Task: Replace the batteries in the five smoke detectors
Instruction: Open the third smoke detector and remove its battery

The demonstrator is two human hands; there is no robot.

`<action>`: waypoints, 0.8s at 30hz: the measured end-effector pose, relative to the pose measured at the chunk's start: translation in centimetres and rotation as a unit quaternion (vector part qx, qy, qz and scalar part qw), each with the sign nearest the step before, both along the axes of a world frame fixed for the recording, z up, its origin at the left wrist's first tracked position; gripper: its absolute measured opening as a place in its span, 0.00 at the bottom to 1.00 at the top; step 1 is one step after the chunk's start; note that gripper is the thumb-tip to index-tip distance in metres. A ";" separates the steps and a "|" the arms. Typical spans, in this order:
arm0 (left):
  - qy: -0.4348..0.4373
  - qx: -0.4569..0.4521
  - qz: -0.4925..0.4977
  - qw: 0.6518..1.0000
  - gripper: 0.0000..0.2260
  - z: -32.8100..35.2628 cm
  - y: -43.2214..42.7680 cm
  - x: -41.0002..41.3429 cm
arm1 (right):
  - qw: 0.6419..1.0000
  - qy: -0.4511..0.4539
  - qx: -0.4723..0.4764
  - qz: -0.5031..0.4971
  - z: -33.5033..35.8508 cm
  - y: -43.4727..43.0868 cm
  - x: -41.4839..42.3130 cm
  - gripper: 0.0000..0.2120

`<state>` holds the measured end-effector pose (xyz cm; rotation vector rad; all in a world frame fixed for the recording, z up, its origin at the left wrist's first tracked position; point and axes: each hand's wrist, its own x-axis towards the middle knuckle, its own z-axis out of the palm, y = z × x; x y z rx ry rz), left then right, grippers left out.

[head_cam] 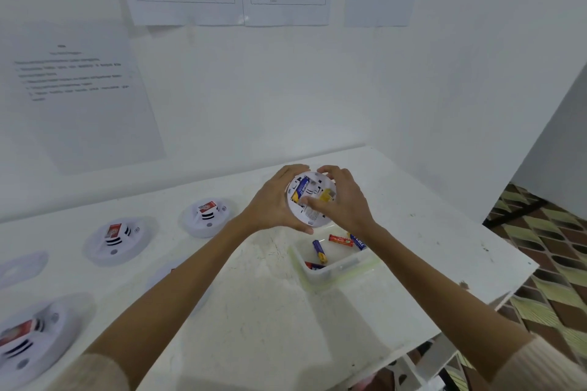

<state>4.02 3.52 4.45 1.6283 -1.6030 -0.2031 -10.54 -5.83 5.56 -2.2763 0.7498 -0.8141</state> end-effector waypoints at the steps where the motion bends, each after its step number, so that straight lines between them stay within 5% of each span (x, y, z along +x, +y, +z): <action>1: 0.013 0.004 -0.001 1.000 0.45 0.0 0.0 0.0 | 1.000 0.011 -0.023 0.002 0.3 0.1 -0.1 0.30; 11: 0.003 0.010 -0.015 1.000 0.40 -0.3 -0.2 -0.8 | 0.993 0.101 -0.036 0.056 1.1 -0.2 0.3 0.36; 24: 0.023 -0.014 -0.027 0.999 0.42 0.5 0.0 -1.1 | 0.997 0.030 -0.070 0.016 1.0 1.0 0.6 0.43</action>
